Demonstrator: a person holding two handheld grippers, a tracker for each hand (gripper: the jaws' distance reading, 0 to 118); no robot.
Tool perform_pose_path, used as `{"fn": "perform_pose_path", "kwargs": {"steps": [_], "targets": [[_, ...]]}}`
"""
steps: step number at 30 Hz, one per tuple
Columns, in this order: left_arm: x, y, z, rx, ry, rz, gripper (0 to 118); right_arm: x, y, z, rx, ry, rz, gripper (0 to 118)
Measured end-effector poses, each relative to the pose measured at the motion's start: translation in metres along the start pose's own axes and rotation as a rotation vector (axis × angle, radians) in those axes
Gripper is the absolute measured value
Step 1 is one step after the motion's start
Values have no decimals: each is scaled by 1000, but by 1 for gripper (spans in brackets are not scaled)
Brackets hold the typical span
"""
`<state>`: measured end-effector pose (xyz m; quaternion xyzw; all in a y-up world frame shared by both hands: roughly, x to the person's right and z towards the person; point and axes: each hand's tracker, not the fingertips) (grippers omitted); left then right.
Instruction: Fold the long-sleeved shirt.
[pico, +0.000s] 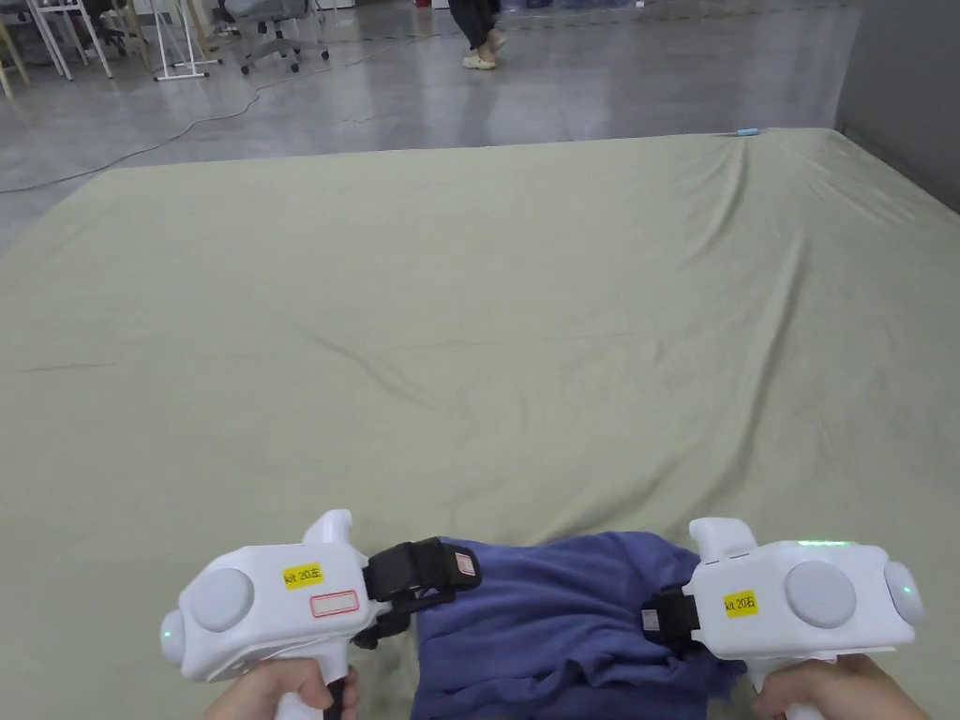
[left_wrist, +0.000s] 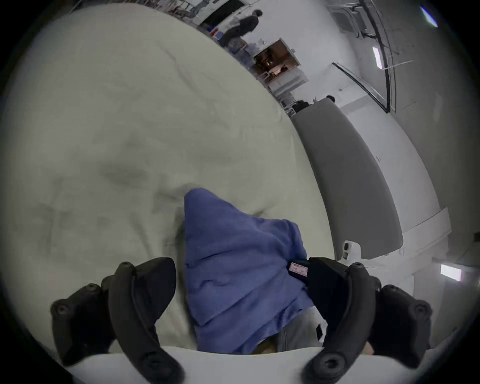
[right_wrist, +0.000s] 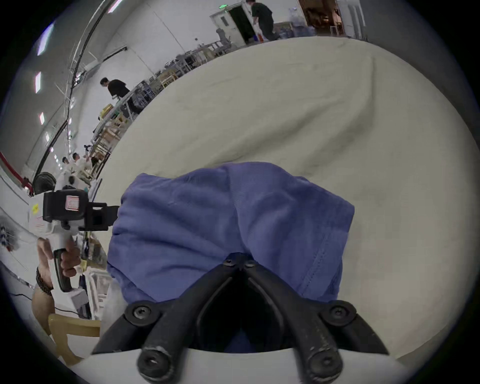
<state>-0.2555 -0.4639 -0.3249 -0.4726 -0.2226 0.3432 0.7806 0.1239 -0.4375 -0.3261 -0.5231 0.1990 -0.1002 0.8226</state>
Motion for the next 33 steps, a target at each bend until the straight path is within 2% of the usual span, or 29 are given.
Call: {"fn": "perform_pose_path", "kwargs": {"steps": [2, 3, 4, 6, 8, 13, 17, 24, 30, 33], "targets": [[-4, -1, -18, -44, 1, 15, 101, -1, 0, 0, 0, -2, 1, 0], [-8, -2, -25, -69, -1, 30, 96, -1, 0, 0, 1, -1, 0, 0], [-9, -4, -32, -75, -26, 46, 76, 0, 0, 0, 1, 1, -1, 0], [-3, -9, -38, -40, 20, 23, 15, 0, -1, 0, 3, 3, -3, 0], [4, -11, -38, -121, 71, -121, 15, -1, -1, 0, 5, 6, -3, 0], [14, 1, -12, -55, -14, -112, 15, -16, 4, 4, 4, -26, 2, 0], [9, 22, 24, -12, -11, -166, 15, -64, 18, 12, 108, 10, 82, 0], [-73, 86, 145, 90, 69, -159, 15, -211, 53, -19, 262, 94, 253, 0], [-178, 131, 274, 191, 215, -166, 15, -347, 58, -108, 258, 208, 435, 0], [-239, 146, 323, 204, 286, -122, 15, -399, 52, -152, 267, 239, 485, 0]]}}
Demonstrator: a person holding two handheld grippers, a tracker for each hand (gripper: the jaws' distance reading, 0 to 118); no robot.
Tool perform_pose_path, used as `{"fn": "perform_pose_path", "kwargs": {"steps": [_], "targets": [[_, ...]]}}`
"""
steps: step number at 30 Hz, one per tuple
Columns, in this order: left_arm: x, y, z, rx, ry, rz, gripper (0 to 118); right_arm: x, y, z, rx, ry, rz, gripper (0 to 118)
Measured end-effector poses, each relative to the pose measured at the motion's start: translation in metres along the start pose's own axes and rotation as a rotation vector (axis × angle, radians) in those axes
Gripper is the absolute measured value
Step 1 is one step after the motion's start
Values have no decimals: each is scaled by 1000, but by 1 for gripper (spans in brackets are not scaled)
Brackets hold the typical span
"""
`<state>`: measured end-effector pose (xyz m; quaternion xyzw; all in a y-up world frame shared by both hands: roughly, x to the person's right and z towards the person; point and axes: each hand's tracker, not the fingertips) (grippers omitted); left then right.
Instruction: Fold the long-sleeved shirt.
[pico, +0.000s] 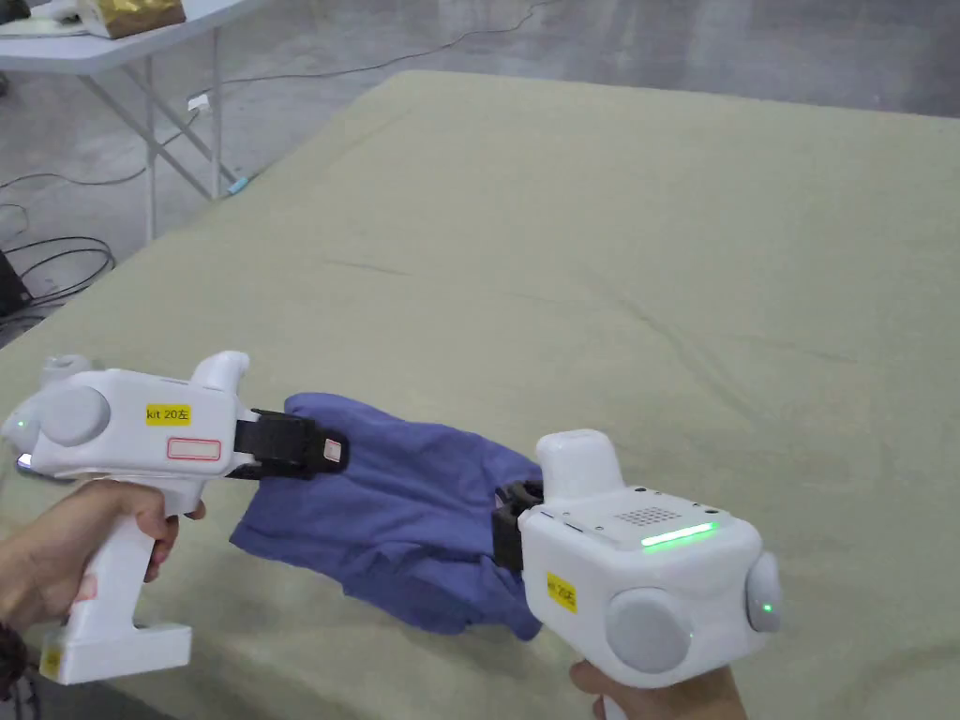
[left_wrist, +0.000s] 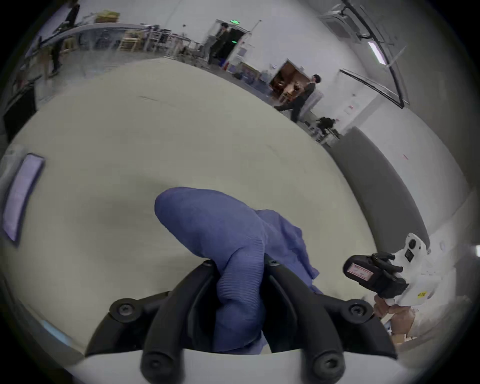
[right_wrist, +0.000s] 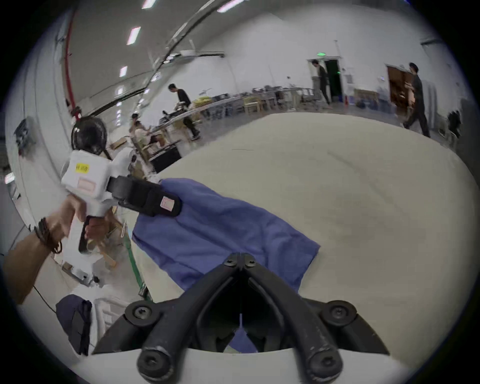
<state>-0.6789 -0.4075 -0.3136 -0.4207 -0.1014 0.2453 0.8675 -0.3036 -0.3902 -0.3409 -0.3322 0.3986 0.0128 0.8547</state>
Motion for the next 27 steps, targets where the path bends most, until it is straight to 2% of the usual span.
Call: {"fn": "perform_pose_path", "kwargs": {"steps": [3, 5, 6, 7, 8, 9, 11, 12, 15, 16, 18, 19, 21, 22, 25, 27], "targets": [[-57, 4, 9, 5, 77, 40, 15, -28, 1, -40, 14, 15, 60, 0], [-77, 3, 9, 9, 70, 86, 15, -35, 1, -56, 9, 25, 55, 0], [-89, 4, 4, 5, 44, 103, 19, -36, 2, -61, -2, 30, 48, 0], [-90, 2, 2, 14, 32, 101, 47, -36, 2, -64, -14, 36, 45, 0], [-87, 1, 0, 20, 24, 90, 47, -35, 2, -66, -17, 39, 42, 0], [-82, 2, -1, 58, 51, 47, 57, -32, 2, -65, -18, 39, 37, 0], [-71, 0, -3, 93, 49, 16, 110, -28, 3, -60, -20, 38, 34, 0], [-67, 1, 1, 107, 52, 11, 118, -25, 4, -54, -17, 37, 33, 0], [-42, 5, 17, 164, 135, 35, 118, -10, 9, -27, 10, 24, 27, 0], [-32, 7, 23, 159, 111, 30, 118, -4, 11, -15, 17, 16, 24, 0], [7, 8, 40, 196, 74, 15, 113, 13, 15, 16, 56, 0, 10, 0], [31, 7, 44, 248, 53, -20, 88, 21, 17, 32, 79, -13, 7, 0], [86, 4, 50, 367, 69, -108, 6, 38, 23, 68, 135, -59, 20, 0], [118, 3, 55, 386, 124, -158, 0, 49, 27, 89, 162, -89, 22, 0], [206, -6, 48, 471, 75, -239, 0, 76, 38, 157, 264, -170, 16, 0], [265, -16, 42, 608, 93, -289, 0, 93, 43, 204, 325, -234, 27, 0]]}}
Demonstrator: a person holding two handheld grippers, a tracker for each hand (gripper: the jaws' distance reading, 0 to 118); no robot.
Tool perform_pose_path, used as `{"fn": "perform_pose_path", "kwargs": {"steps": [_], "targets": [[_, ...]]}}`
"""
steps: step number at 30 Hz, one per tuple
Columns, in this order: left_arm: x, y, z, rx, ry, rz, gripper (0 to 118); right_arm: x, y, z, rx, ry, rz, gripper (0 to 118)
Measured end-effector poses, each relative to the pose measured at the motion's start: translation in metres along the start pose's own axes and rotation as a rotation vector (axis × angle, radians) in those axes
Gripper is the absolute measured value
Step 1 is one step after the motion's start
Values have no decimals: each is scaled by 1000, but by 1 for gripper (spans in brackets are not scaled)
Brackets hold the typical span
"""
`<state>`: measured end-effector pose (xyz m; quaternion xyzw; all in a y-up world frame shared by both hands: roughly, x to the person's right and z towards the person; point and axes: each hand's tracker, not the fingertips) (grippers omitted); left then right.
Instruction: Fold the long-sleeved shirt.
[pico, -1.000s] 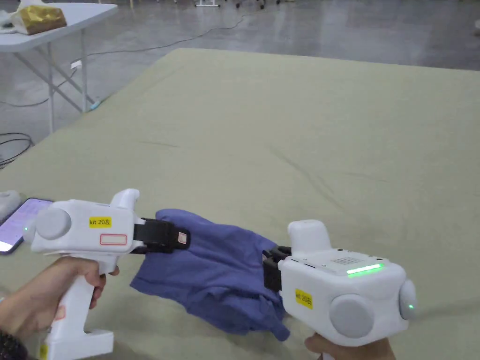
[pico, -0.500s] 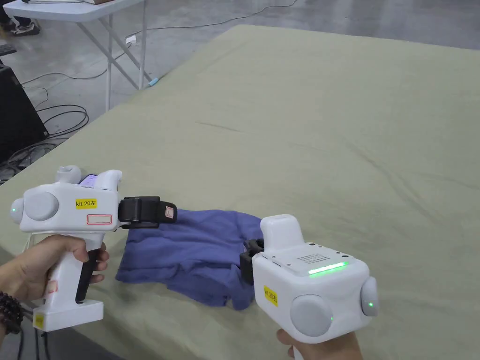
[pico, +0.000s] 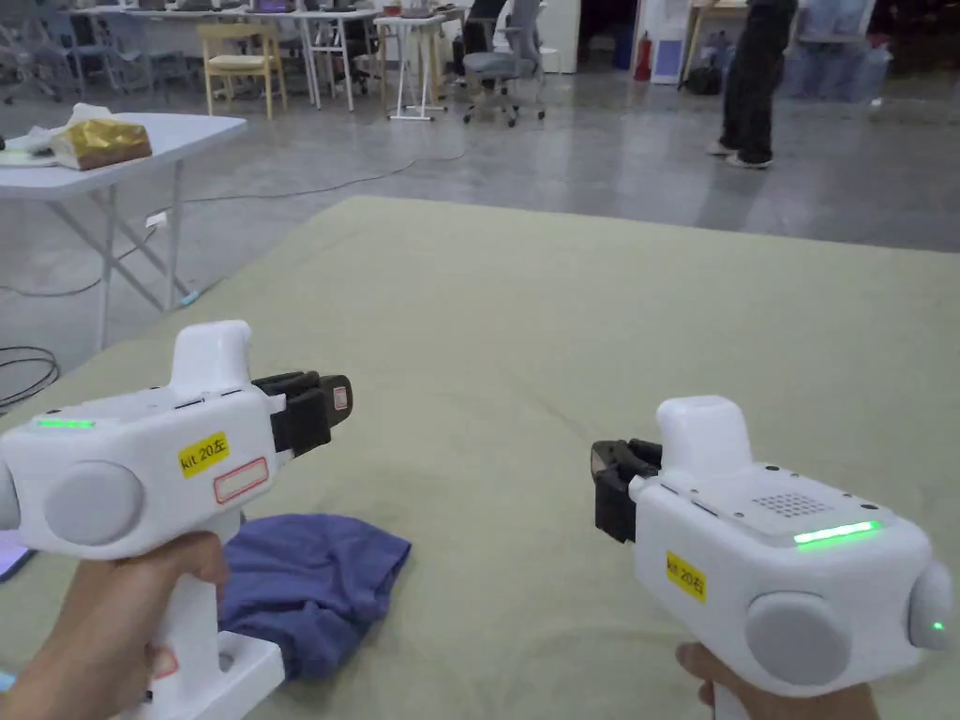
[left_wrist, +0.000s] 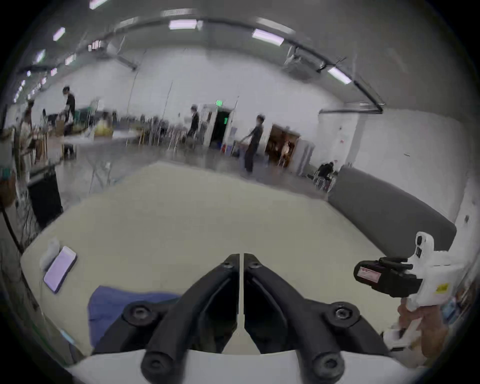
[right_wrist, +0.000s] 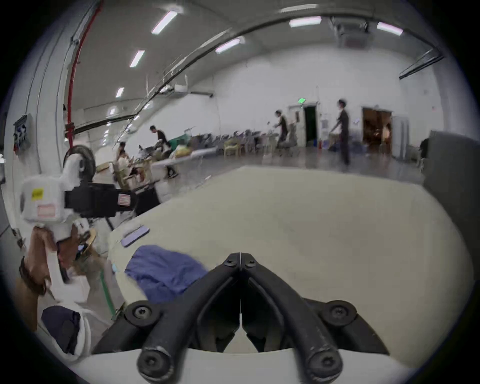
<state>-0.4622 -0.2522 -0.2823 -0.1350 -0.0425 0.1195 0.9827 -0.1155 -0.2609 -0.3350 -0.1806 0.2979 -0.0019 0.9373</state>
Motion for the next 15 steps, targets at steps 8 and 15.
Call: {"fn": "perform_pose_path", "kwargs": {"steps": [8, 15], "targets": [[198, 28, -24, 198, -132, -41, 0, 91, 45, 123, 180, -284, 56, 0], [271, -17, -50, 327, 62, -286, 0, 146, 11, 171, 276, -515, 3, 0]]}}
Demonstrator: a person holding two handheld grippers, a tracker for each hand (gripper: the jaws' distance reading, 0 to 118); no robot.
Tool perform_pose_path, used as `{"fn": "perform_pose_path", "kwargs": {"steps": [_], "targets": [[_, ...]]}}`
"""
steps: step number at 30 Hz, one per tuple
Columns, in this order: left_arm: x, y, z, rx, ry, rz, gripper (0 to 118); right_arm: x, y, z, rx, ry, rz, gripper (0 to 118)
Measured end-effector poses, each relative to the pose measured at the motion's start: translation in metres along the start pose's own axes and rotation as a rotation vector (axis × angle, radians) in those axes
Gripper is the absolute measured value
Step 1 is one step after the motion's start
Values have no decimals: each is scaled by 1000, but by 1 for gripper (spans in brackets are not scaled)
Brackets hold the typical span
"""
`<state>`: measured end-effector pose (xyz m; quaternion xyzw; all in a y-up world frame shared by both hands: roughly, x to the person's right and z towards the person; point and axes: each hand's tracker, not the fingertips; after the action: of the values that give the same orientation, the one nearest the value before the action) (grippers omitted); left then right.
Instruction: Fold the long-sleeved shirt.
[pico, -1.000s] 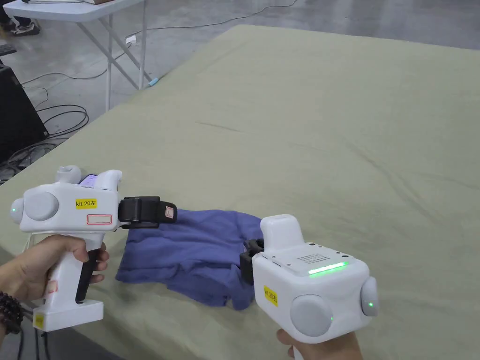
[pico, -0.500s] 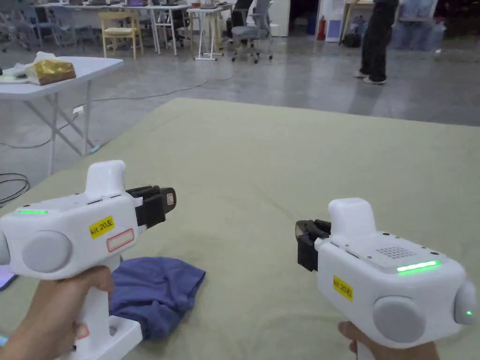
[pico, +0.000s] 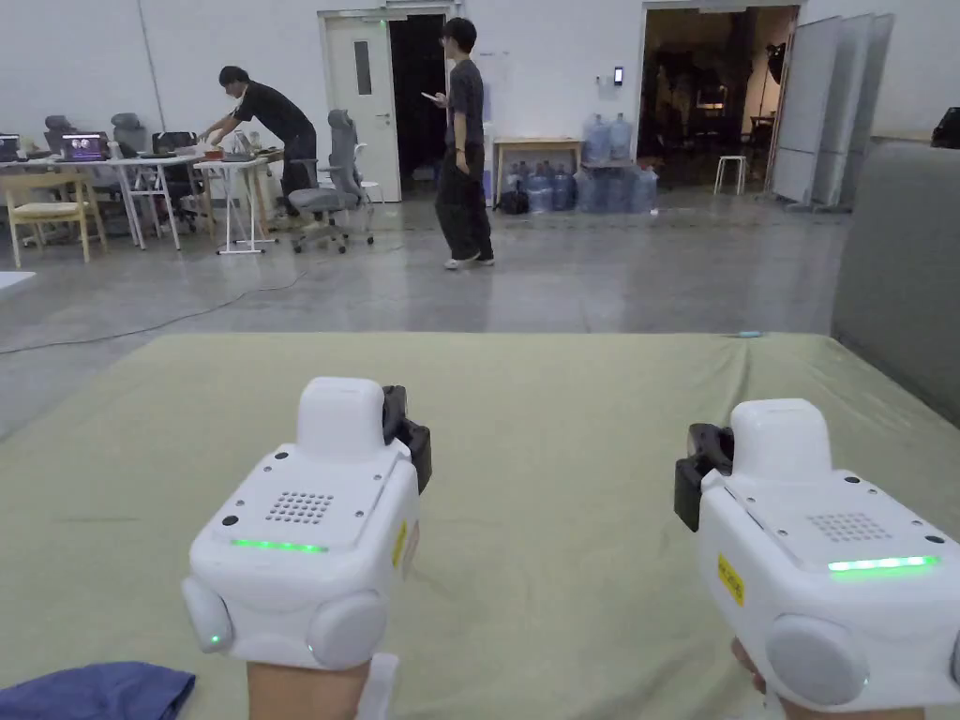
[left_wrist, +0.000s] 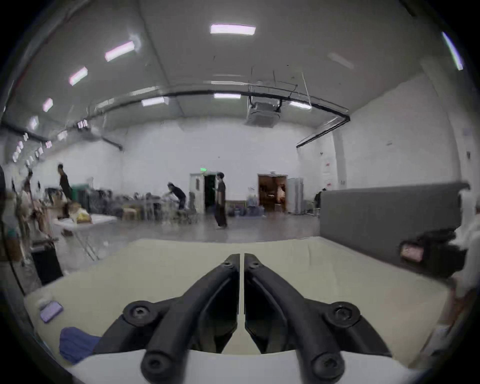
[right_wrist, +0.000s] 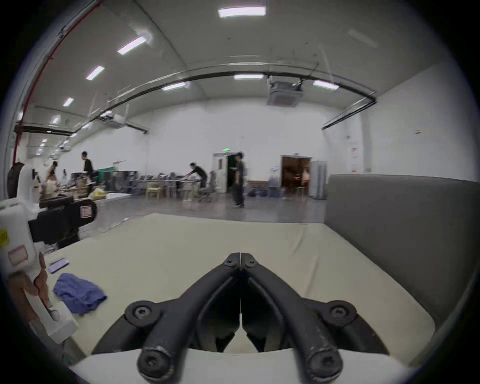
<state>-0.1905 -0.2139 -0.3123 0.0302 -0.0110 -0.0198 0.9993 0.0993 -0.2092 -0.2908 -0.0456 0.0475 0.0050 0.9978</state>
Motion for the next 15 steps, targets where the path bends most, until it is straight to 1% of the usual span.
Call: {"fn": "perform_pose_path", "kwargs": {"steps": [1, 4, 7, 10, 13, 15], "targets": [[6, -9, 3, -3, 1, -21, 0, 6, -8, 3, 3, -23, 2, 0], [17, -39, 20, -32, -12, 13, 0, 18, -33, 12, 13, -74, -4, 0], [27, -72, 40, -64, 12, 35, 0, 26, -58, 23, 17, -79, -21, 0], [30, -97, 56, -92, 22, 25, 0, 30, -80, 35, 21, -119, -7, 0], [29, -114, 69, -95, 23, 15, 0, 34, -99, 42, 31, -124, -4, 0], [26, -120, 75, -110, 29, 33, 0, 36, -107, 43, 17, -130, -15, 0]]}}
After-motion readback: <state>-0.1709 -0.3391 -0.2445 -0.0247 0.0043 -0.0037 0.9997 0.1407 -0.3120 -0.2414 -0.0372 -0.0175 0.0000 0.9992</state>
